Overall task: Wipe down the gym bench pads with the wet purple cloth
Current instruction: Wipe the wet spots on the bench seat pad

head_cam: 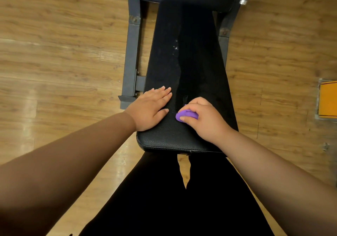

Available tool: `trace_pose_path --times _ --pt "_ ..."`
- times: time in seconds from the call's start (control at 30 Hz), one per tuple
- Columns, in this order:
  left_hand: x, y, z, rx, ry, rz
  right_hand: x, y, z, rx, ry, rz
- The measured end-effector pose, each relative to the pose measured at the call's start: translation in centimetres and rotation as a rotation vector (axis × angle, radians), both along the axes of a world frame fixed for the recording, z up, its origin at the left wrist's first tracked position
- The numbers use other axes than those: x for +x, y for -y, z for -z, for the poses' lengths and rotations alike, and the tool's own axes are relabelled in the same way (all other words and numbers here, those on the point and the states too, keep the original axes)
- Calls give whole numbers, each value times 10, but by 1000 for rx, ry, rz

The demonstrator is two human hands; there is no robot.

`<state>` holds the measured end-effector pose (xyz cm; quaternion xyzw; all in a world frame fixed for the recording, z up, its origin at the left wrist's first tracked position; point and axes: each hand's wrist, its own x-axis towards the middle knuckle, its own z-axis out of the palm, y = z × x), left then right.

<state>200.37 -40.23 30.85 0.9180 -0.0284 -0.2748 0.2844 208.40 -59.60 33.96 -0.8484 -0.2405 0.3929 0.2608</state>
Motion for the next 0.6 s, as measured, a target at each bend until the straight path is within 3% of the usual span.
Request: trace_pose_path --times 0.3,0.53,0.6 --pt "-10 8 -12 45 -2 18 2 -3 -15 -125 79 -171" --pt "-17 11 -18 61 -7 -2 -16 10 -24 27 23 -270" --pt "-19 12 -20 73 -18 9 -3 5 -14 -2 64 -162"
